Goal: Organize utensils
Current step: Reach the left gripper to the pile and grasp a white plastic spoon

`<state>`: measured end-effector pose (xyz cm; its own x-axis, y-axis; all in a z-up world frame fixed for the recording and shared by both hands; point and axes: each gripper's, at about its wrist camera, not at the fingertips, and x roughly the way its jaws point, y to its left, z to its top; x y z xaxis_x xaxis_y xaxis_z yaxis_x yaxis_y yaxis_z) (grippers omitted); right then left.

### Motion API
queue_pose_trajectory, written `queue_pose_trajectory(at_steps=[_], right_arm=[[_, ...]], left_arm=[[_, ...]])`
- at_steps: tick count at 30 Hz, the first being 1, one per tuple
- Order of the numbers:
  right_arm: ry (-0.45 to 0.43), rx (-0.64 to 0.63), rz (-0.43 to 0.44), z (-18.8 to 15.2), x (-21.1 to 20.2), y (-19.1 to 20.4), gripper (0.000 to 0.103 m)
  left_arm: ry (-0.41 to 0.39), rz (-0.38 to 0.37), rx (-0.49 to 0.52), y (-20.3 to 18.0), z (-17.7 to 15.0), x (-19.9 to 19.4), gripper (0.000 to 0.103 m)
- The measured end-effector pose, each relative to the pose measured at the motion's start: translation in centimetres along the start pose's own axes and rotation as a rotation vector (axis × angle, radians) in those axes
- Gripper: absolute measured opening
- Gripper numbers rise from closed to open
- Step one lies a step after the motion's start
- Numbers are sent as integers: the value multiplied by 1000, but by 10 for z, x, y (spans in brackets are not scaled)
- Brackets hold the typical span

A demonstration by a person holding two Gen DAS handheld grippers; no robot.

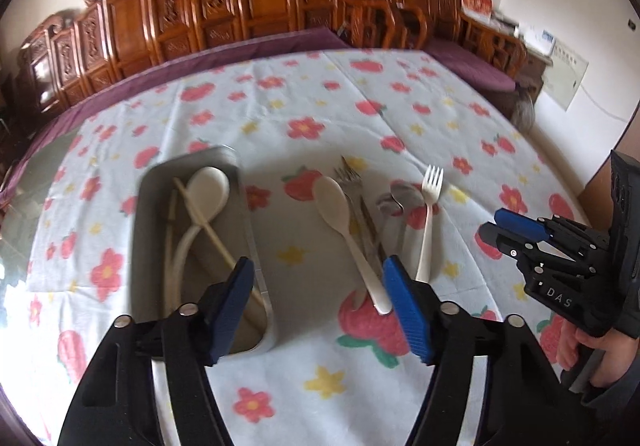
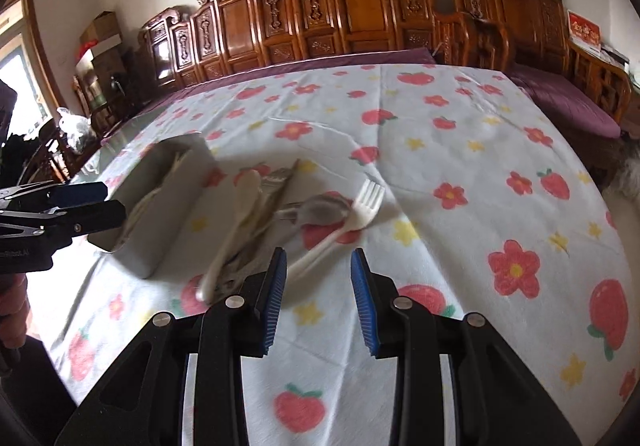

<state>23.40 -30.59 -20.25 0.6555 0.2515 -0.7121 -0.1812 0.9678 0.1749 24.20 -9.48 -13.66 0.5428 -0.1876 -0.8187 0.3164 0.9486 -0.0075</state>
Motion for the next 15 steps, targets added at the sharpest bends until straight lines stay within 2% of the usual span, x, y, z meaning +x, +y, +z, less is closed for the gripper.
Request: queue_pose_trajectory(at_steps=[2, 8, 10, 15], right_arm=[[-9, -32, -22, -4, 7, -1, 36], [0, -54, -1, -12, 19, -5, 36], [13, -59, 3, -15, 23, -6, 36], [22, -10, 8, -13, 25, -15, 36]], left_arm=[[25, 10, 18, -8, 3, 12, 55], [119, 37, 39, -20, 14, 50, 43], [149, 50, 36, -19, 17, 62, 36], [195, 23, 1, -17, 25, 80, 35]])
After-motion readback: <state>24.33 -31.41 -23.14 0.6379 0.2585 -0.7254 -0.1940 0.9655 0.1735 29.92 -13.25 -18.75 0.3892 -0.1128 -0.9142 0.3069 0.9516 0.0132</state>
